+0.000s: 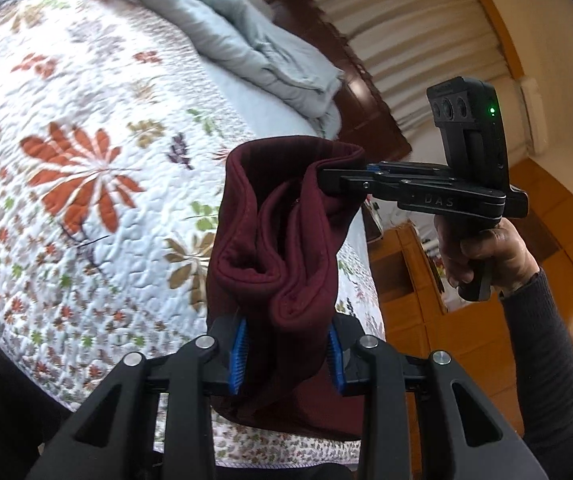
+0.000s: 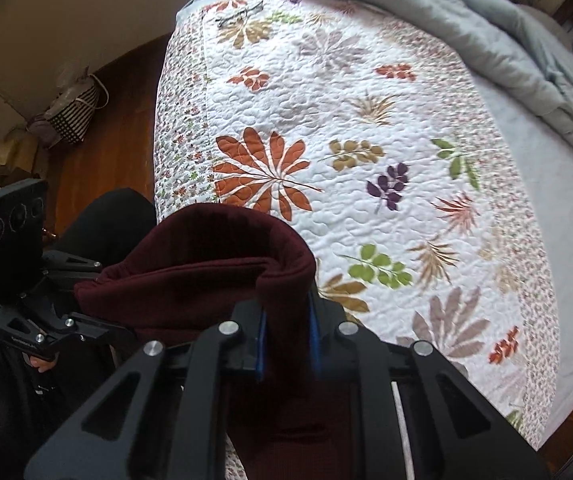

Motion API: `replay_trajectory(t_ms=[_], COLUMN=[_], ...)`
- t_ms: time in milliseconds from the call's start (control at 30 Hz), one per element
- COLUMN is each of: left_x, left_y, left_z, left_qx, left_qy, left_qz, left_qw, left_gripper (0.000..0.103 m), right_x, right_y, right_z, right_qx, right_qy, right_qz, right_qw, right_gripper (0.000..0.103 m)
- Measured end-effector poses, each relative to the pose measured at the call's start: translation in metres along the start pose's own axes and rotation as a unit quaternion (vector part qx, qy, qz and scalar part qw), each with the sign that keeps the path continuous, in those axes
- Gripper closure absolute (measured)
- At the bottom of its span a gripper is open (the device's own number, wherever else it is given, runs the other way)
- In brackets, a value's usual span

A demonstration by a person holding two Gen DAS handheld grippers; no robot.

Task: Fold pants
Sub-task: 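Grasp the folded trousers with the left tool while the right tool holds them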

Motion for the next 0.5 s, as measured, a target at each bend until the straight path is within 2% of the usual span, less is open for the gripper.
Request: replay_trajectory(t_ms=[500], left_x=[-0.028], left_y=[-0.024], left_z=[-0.097], left_qx=[-0.097], left_qy=[-0.036], left_qz=[0.042], left_qw=[0.9937], left_gripper=[0.071], right_x=[0.075], right_y=[-0.08], right_z=[-0.027], right_qx=[-0.055], right_qy=[-0.061], right_qz=[-0.043], right_qw=[0.996], right_gripper=[0.092])
Point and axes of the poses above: each gripper's, at about its wrist camera, not at the fingertips, and x roughly against the way its jaws point, z to its left, y to its top, the point moved 8 cm from there along -x, roughly the way its jaws point, and after that the axes turned 3 degrees about -y, right-handed, at the moved point
